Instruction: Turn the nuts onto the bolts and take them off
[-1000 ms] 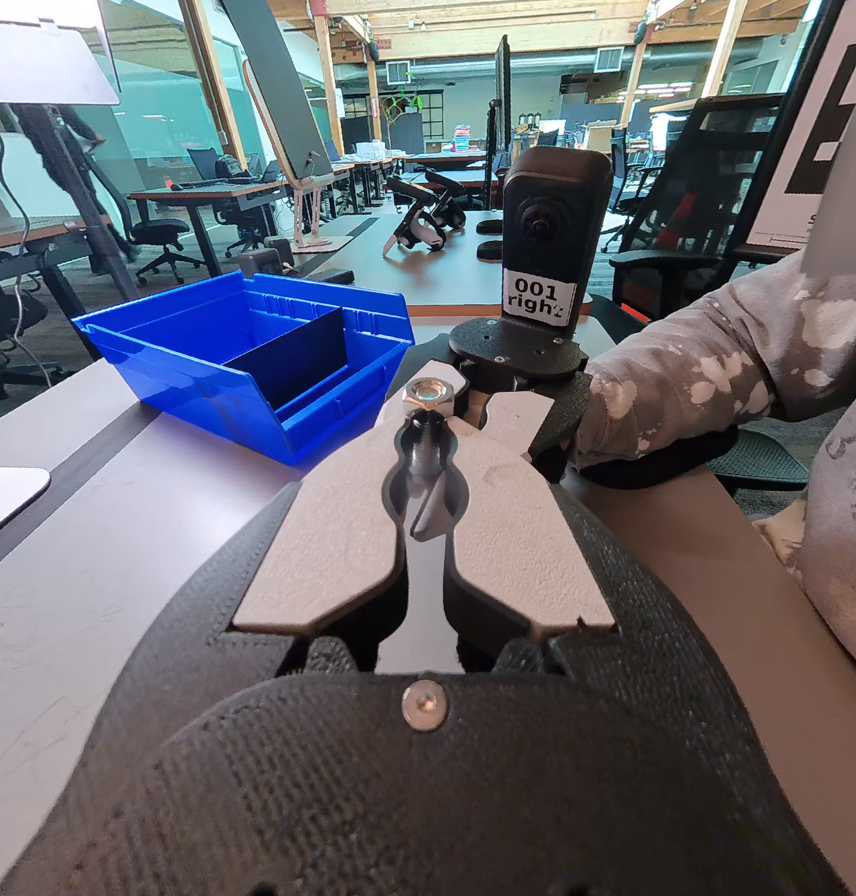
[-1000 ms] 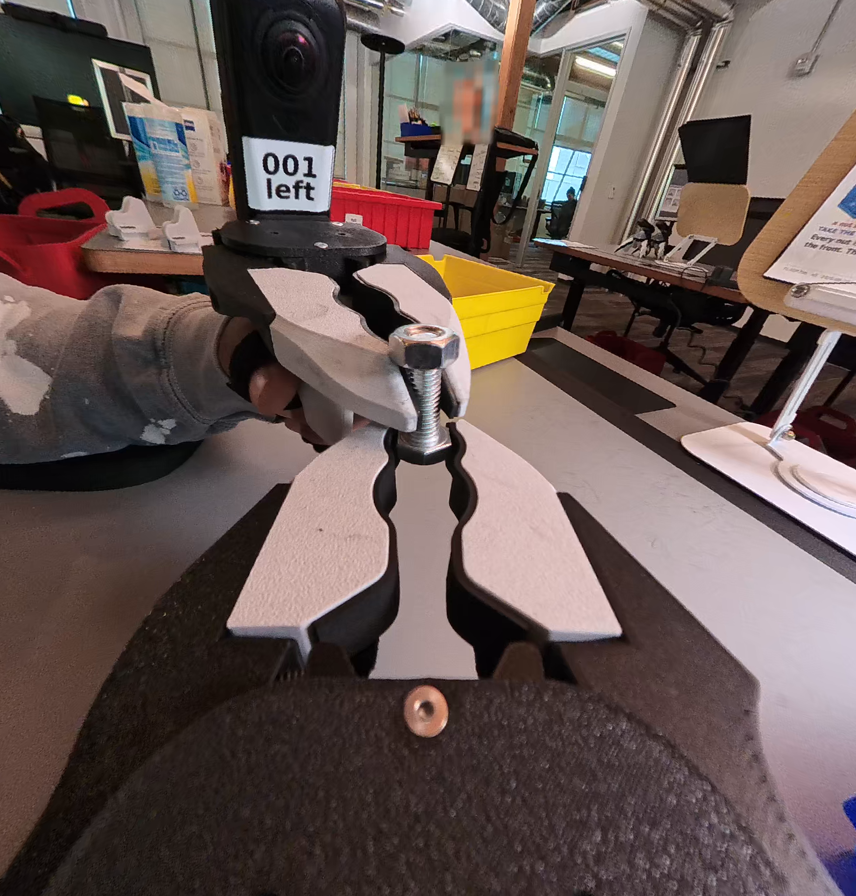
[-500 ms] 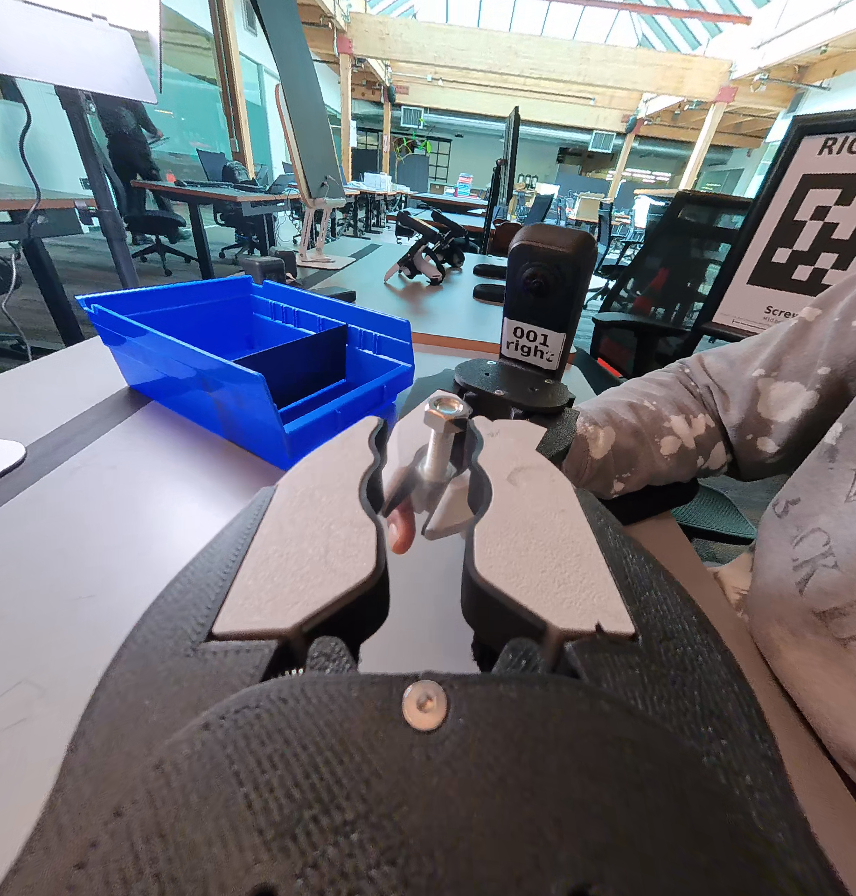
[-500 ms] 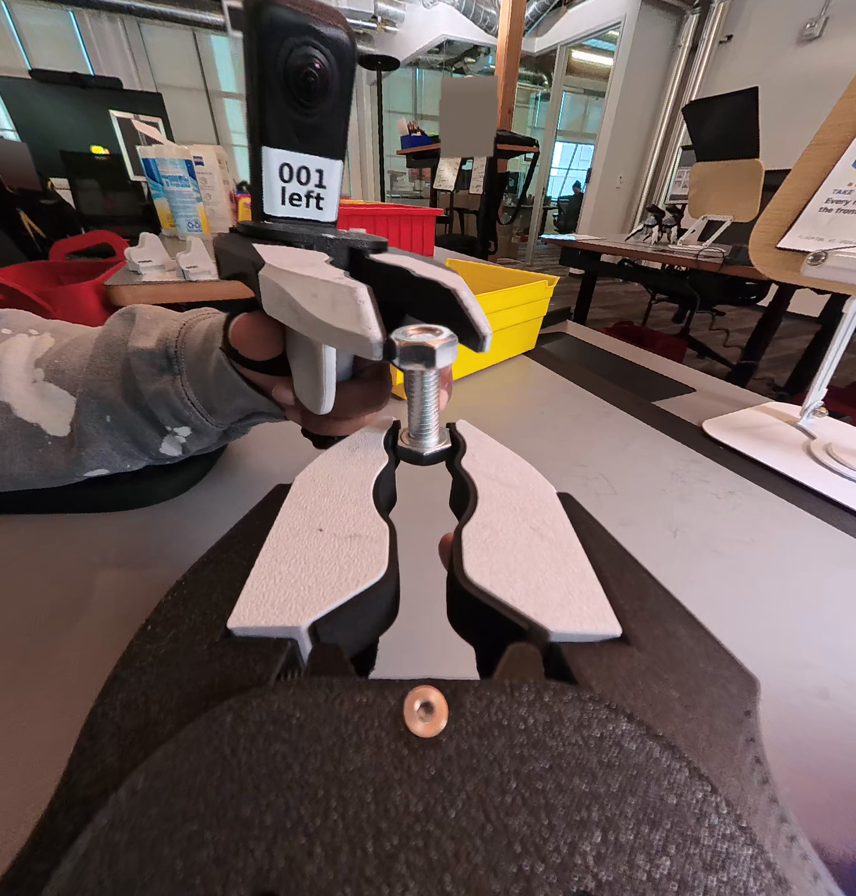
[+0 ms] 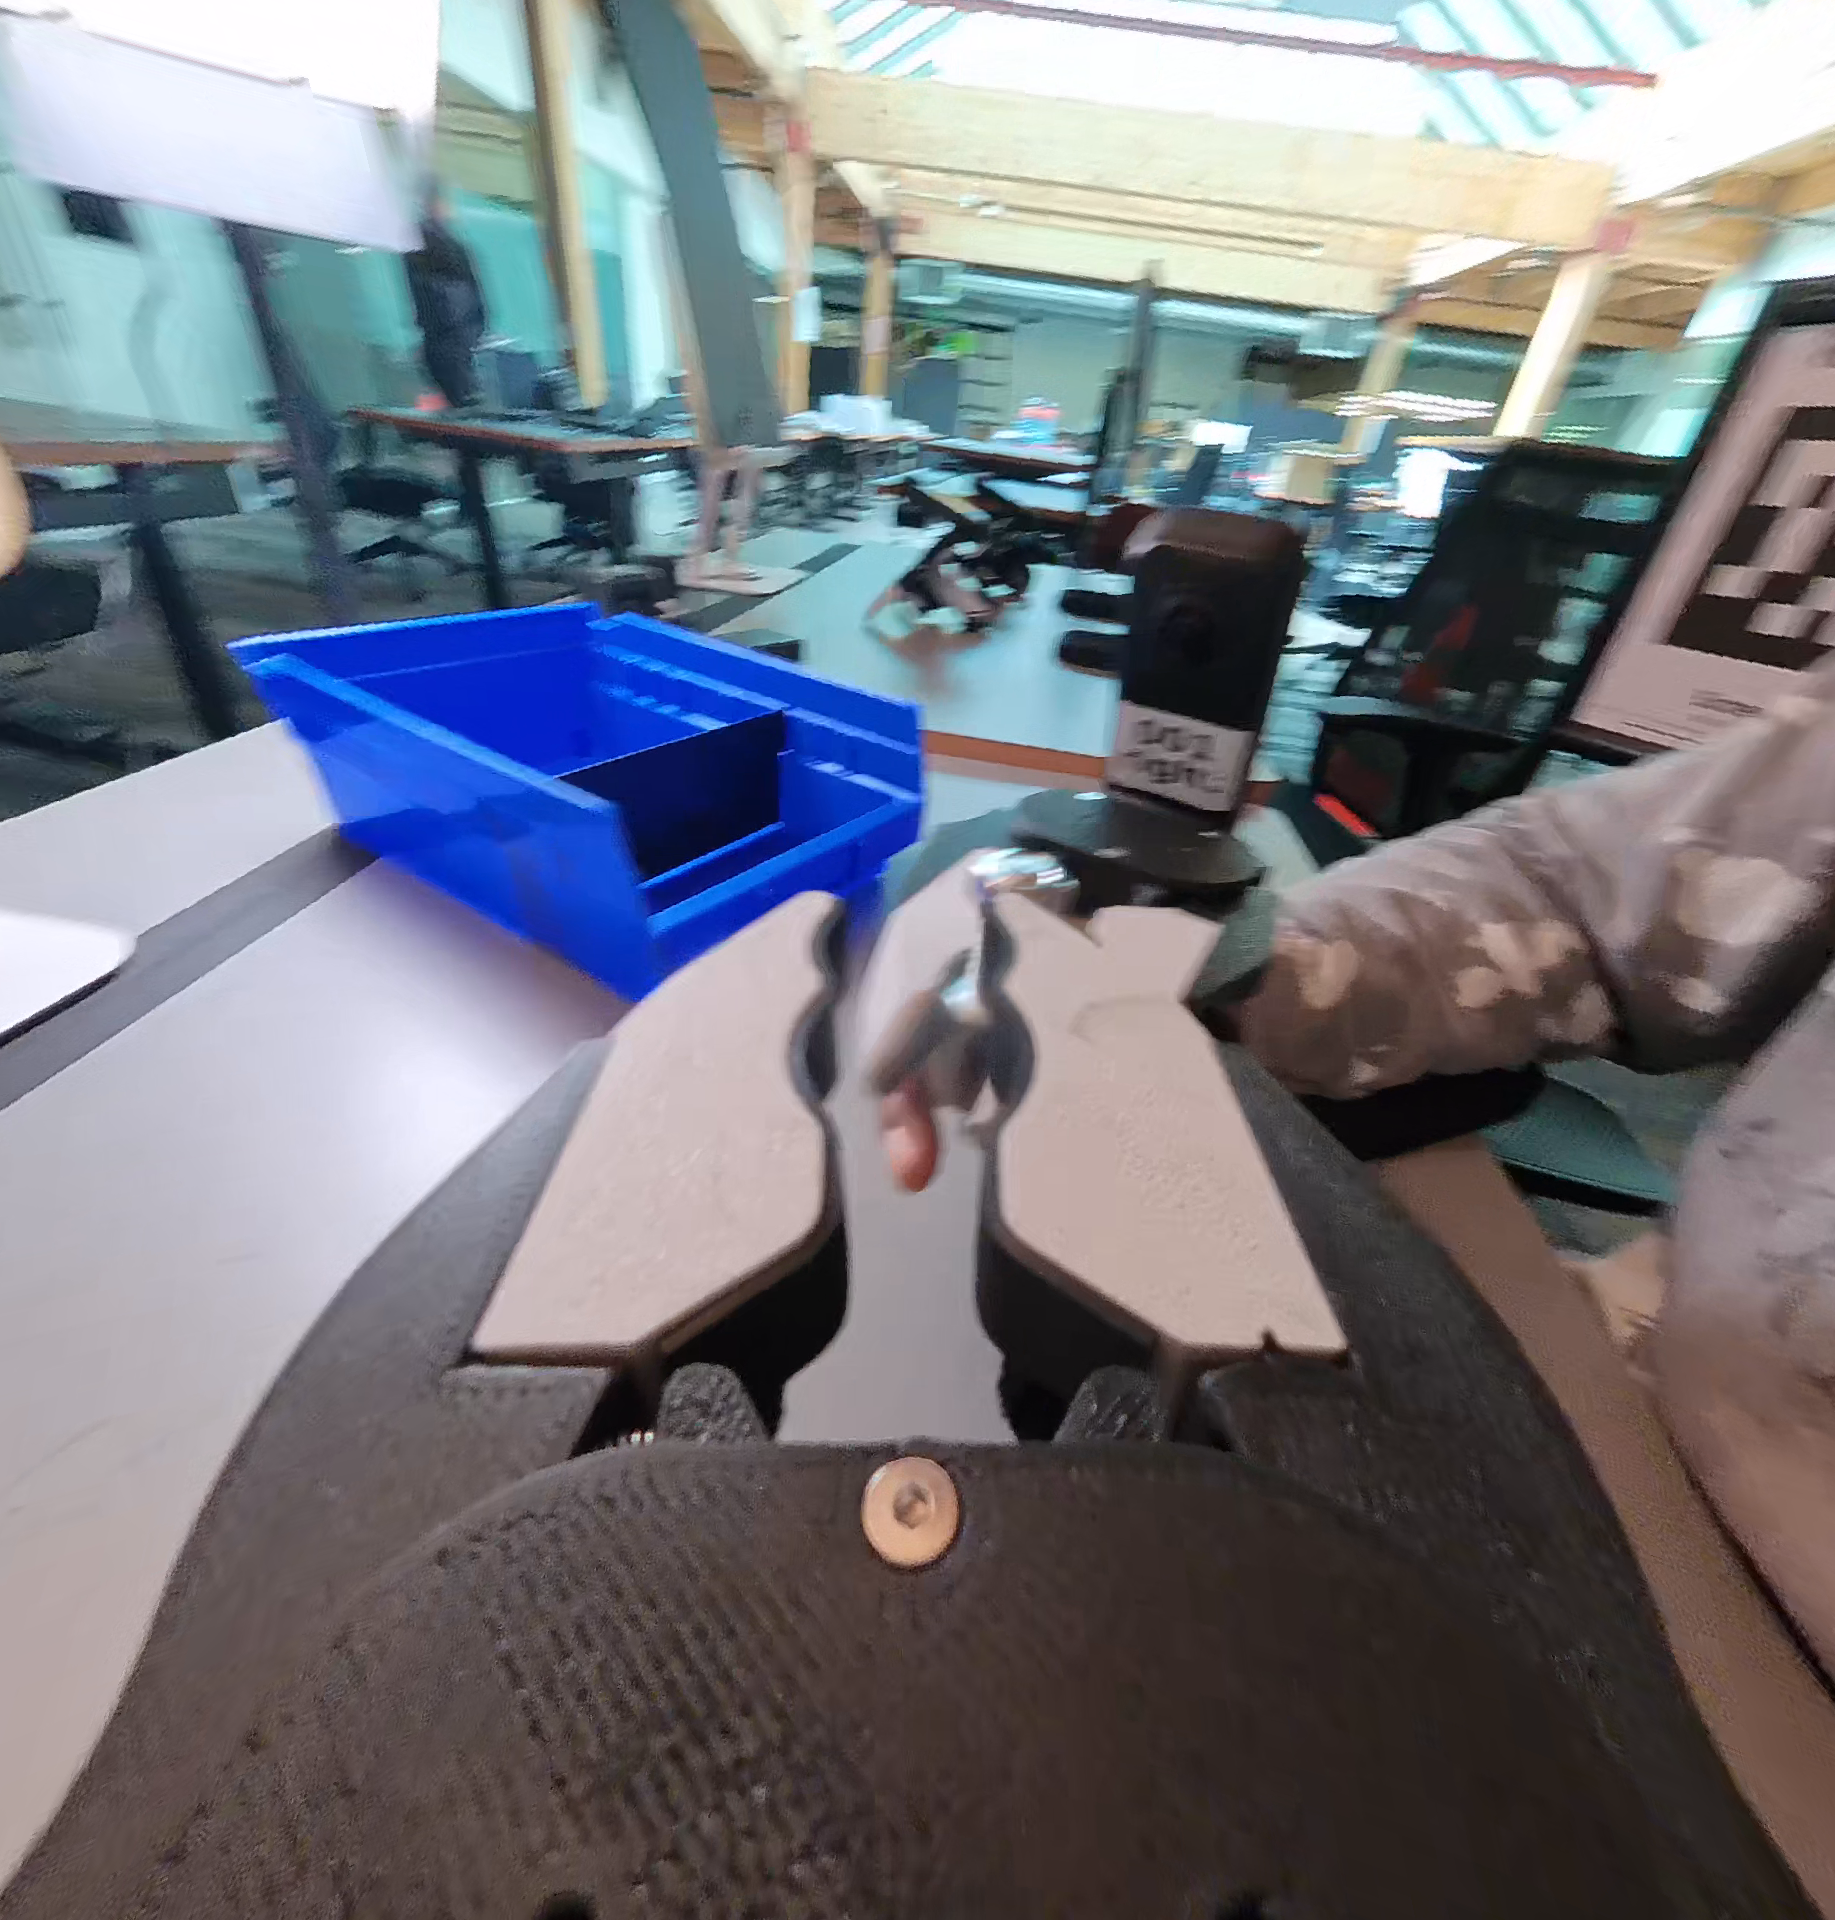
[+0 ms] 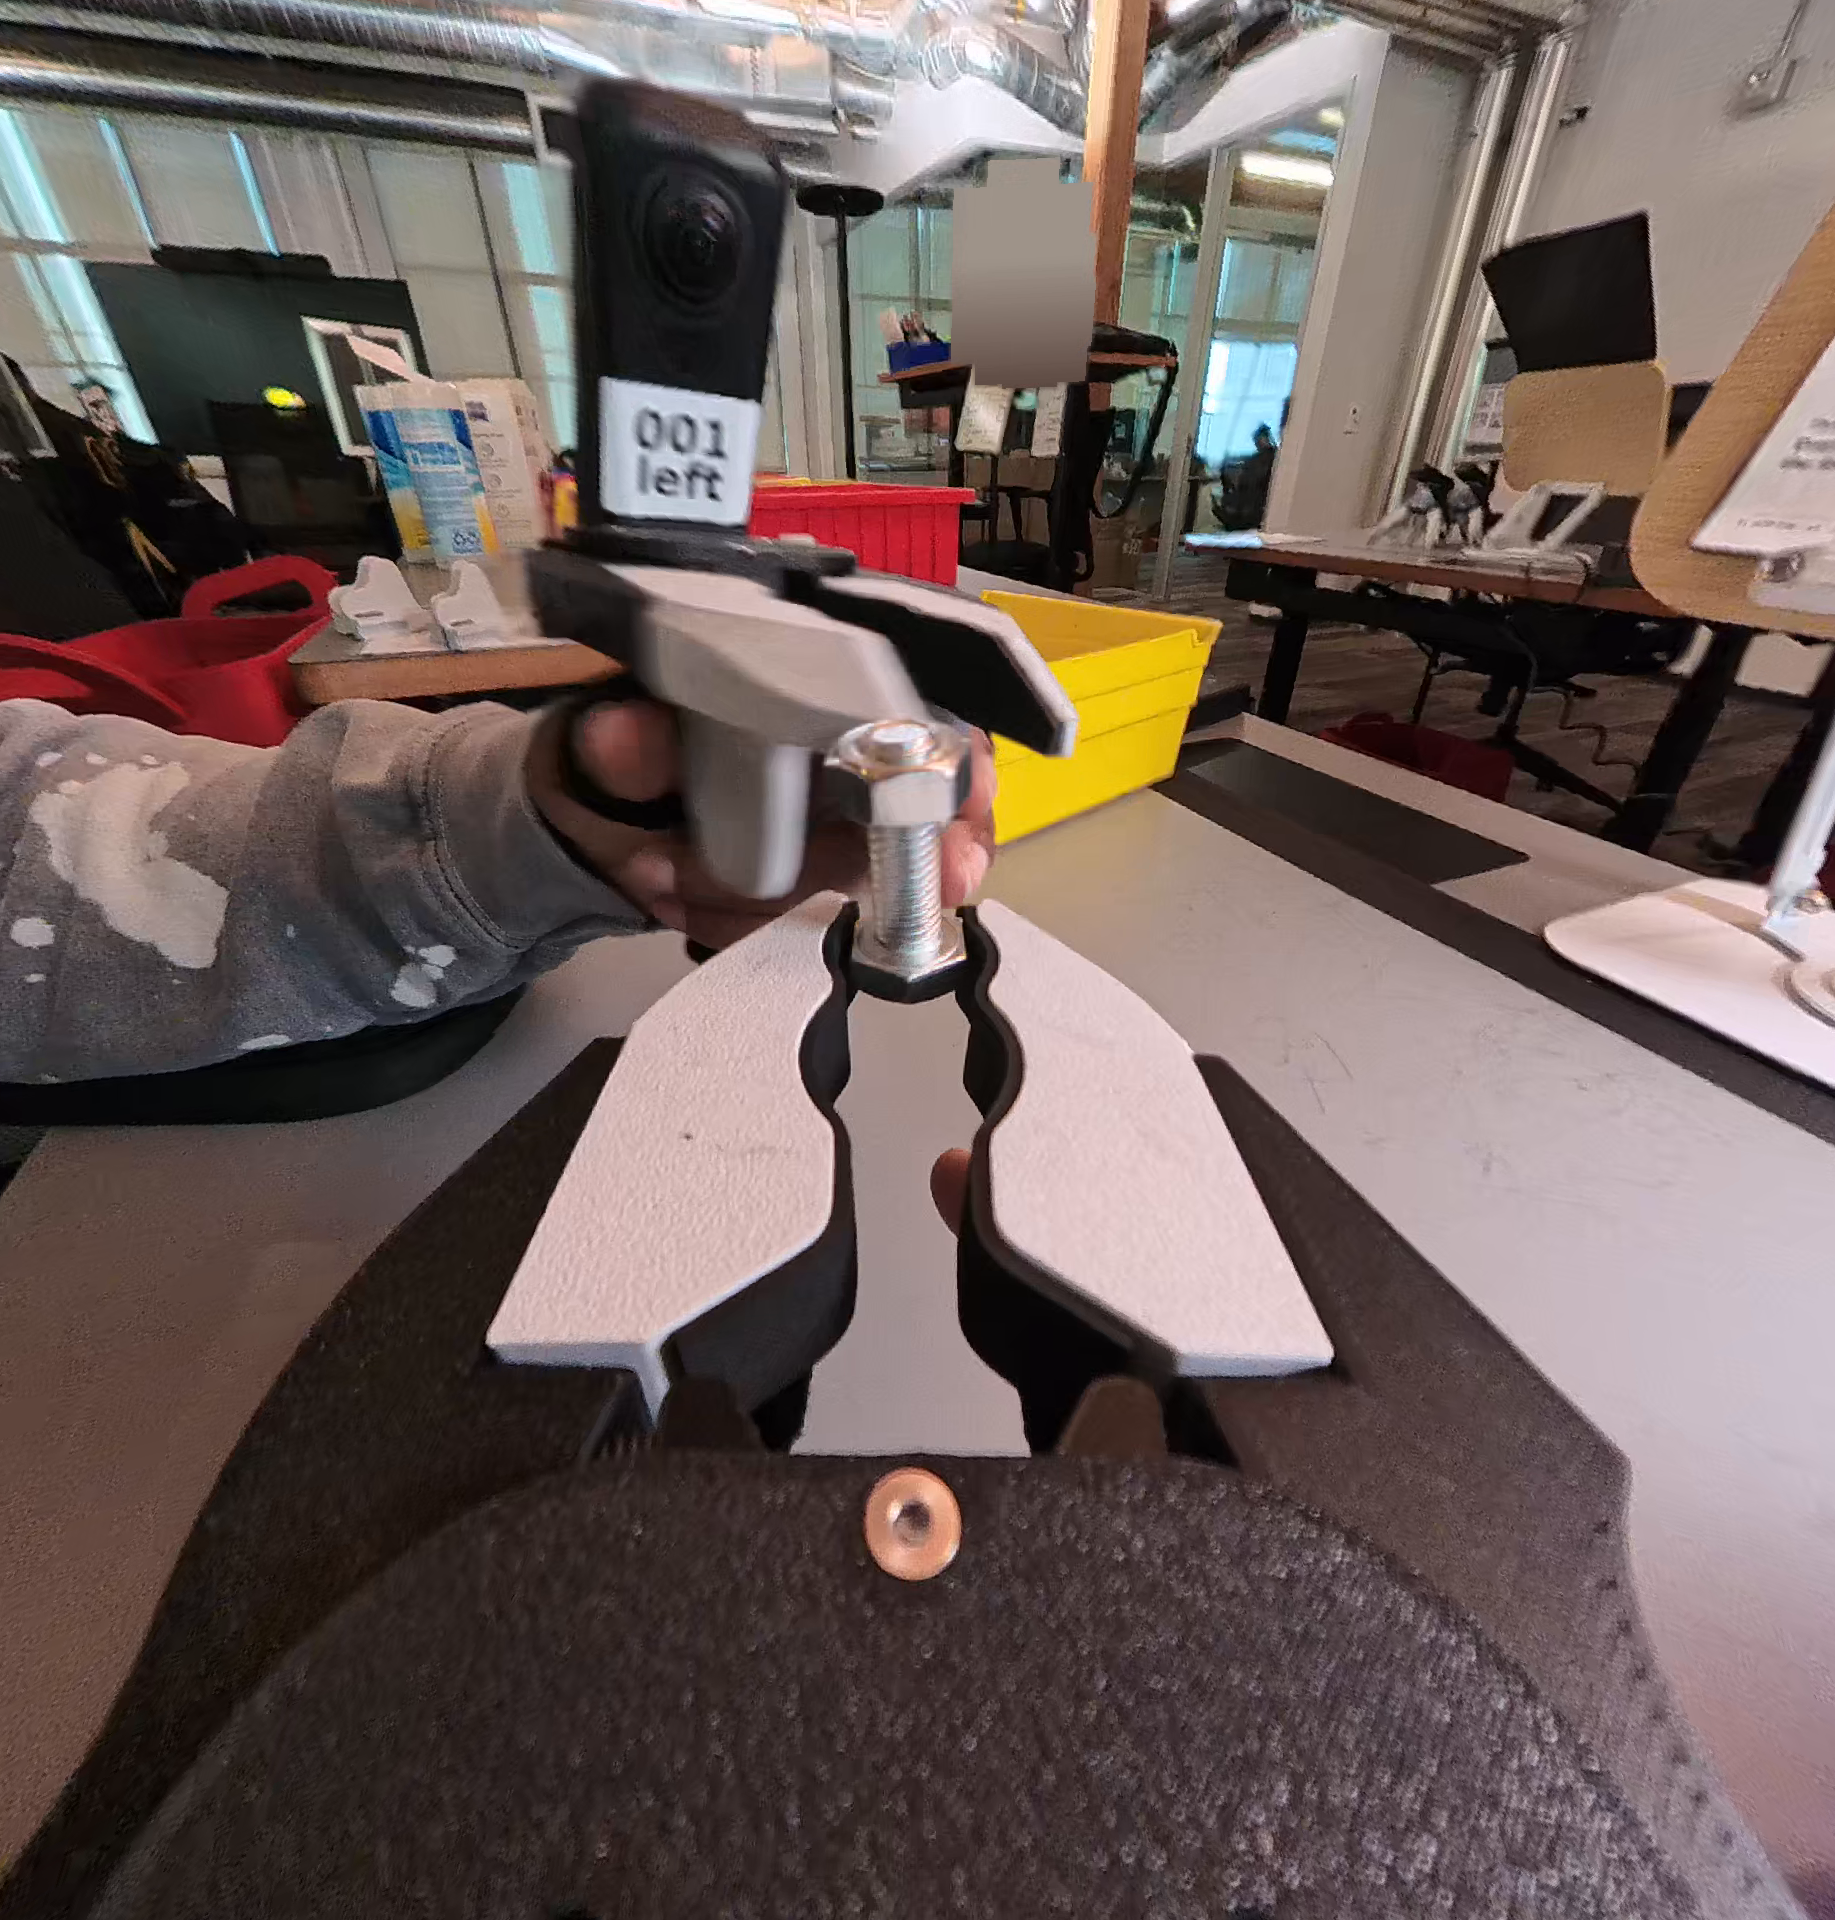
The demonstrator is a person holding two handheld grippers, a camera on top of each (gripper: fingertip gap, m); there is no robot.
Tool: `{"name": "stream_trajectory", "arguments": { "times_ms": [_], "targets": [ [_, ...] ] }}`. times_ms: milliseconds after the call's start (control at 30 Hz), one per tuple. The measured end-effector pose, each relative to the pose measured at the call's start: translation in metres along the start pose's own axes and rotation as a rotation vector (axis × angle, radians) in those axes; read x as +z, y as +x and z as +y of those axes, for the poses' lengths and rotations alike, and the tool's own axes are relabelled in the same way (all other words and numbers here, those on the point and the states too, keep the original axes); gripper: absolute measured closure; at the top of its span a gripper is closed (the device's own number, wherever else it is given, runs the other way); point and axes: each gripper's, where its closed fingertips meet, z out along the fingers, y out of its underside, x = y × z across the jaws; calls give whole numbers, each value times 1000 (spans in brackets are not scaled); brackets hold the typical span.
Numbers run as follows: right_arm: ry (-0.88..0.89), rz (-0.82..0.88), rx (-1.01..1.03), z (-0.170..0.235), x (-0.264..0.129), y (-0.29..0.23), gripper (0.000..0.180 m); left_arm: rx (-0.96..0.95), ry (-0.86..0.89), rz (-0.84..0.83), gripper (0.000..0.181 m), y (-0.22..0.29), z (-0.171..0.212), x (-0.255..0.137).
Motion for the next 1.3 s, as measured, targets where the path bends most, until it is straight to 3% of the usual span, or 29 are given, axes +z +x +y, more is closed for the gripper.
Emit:
{"name": "stream_trajectory", "arguments": {
  "times_ms": [33, 67, 333, 400, 433, 500, 700, 833, 900, 933, 1167, 1300],
  "targets": [
    [20, -11, -1, -4, -1, -1, 162, 0, -20, -89, 166, -16, 3, -3],
    [29, -14, -5, -6, -2, -2, 162, 7, -37, -146, 166, -28, 7, -7],
    [-18, 15, 19, 3, 1, 3, 162, -39, 24, 62, 145, 8, -2, 1],
    [-16, 17, 17, 3, 0, 3, 162, -13, -7, 13, 147, 2, 3, 3],
    [2, 5, 14, 0, 0, 2, 162, -19, -24, -53, 163, -10, 5, 1],
    [20, 0, 5, -5, -1, 0, 162, -39, -55, -146, 163, -31, 13, -6],
    [-33, 26, 34, 5, 1, 6, 162, -68, 32, 40, 146, 1, -2, -1],
    [-54, 40, 40, 9, 2, 8, 162, -30, -26, 5, 145, 0, 9, 6],
    [-31, 31, 50, 6, 0, 8, 162, -53, -41, -108, 165, -23, 12, -1],
    [-25, 31, 43, 4, 0, 8, 162, -46, -58, -148, 164, -32, 16, -5],
    [-66, 59, 53, 12, 1, 13, 162, -73, 7, 39, 144, -1, 5, 0],
    [-38, 42, 42, 6, 1, 9, 162, -36, -73, -97, 160, -20, 20, 3]
  ]
}}
